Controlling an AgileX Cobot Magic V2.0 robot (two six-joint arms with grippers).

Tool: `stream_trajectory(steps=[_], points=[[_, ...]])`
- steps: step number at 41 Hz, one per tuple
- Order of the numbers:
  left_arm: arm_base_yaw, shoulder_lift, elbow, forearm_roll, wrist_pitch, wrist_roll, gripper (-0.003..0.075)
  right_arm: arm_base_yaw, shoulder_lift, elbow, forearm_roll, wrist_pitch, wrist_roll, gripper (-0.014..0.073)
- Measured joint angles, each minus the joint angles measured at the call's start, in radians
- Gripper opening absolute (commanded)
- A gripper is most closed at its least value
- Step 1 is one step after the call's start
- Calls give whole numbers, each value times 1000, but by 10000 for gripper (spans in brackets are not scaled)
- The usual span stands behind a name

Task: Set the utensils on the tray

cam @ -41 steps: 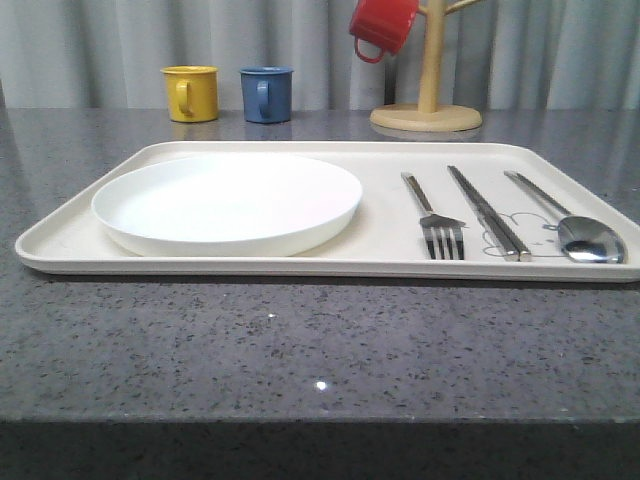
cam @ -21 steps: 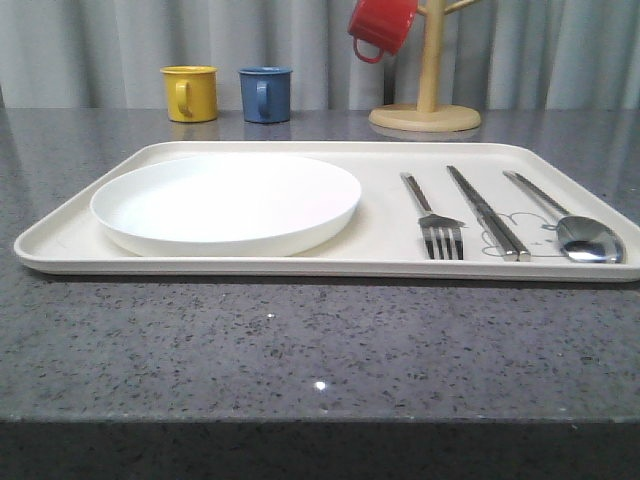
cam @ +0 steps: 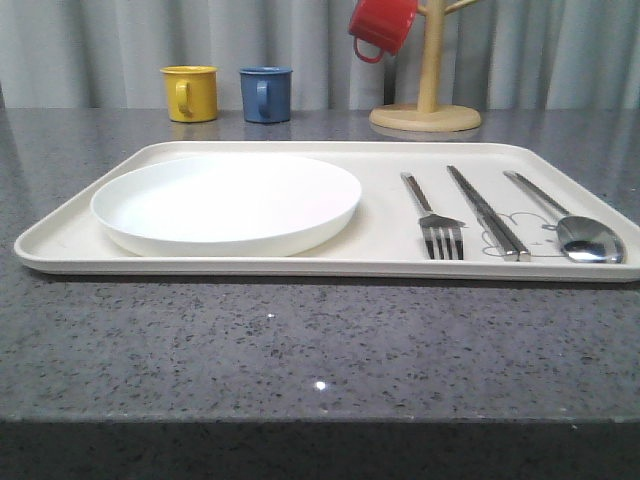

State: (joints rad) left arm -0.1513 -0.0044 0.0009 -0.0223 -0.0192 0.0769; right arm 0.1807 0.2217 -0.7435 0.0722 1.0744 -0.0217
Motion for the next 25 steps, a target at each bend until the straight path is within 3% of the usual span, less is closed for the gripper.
stream_trajectory(steps=[25], points=[[0, 0, 0, 0, 0, 0, -20, 0, -7, 14, -15, -24, 0, -115]])
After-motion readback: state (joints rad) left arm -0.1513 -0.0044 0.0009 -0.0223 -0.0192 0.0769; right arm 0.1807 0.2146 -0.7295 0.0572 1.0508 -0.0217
